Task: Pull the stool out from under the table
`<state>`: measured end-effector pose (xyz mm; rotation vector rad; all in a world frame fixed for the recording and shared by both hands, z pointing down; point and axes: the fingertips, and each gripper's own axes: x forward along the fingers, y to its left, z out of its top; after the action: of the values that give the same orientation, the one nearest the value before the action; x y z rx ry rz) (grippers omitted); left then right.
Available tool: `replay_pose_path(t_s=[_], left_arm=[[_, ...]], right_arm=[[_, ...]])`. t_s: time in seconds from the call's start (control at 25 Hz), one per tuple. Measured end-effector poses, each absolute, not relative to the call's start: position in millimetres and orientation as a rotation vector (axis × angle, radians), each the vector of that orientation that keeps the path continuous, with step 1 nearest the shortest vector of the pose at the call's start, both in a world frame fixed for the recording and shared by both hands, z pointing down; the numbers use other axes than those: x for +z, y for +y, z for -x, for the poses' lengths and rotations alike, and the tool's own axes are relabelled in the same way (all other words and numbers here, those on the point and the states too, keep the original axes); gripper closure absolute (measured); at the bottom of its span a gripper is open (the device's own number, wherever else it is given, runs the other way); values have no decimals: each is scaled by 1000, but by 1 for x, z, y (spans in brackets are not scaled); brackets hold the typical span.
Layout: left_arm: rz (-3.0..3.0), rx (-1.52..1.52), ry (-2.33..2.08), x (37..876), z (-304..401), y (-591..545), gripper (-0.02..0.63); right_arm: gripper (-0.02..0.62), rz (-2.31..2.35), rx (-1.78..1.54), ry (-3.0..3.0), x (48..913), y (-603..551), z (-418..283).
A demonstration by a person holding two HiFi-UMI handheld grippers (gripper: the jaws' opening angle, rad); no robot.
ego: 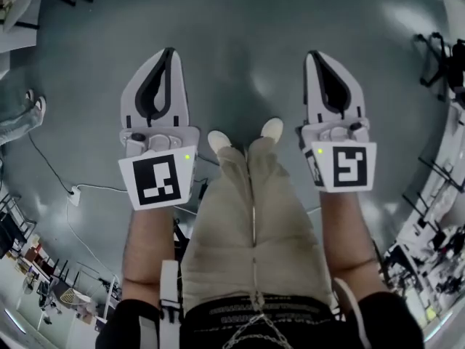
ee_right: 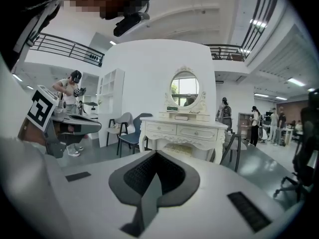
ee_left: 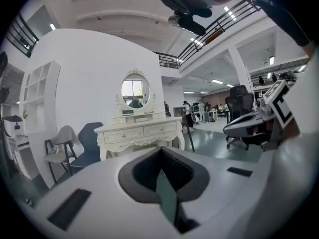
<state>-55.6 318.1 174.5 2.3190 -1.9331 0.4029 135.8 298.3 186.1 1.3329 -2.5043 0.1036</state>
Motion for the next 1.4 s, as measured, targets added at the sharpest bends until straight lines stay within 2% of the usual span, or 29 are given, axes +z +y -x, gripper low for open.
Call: replay_pose_path(t_s=[0.64,0.92,1.4], left_arm=[[-2309,502,-1883,224,76,286,603],[-2265,377,-1916,205,75,237,603],[-2299,369,-1885,207,54,185,603]], right_arm=[[592,-1313,116,-2477,228,262,-118],[592,-1312,134,-2487,217,226,-113],[592,-1256,177,-2550,214,178,-115]])
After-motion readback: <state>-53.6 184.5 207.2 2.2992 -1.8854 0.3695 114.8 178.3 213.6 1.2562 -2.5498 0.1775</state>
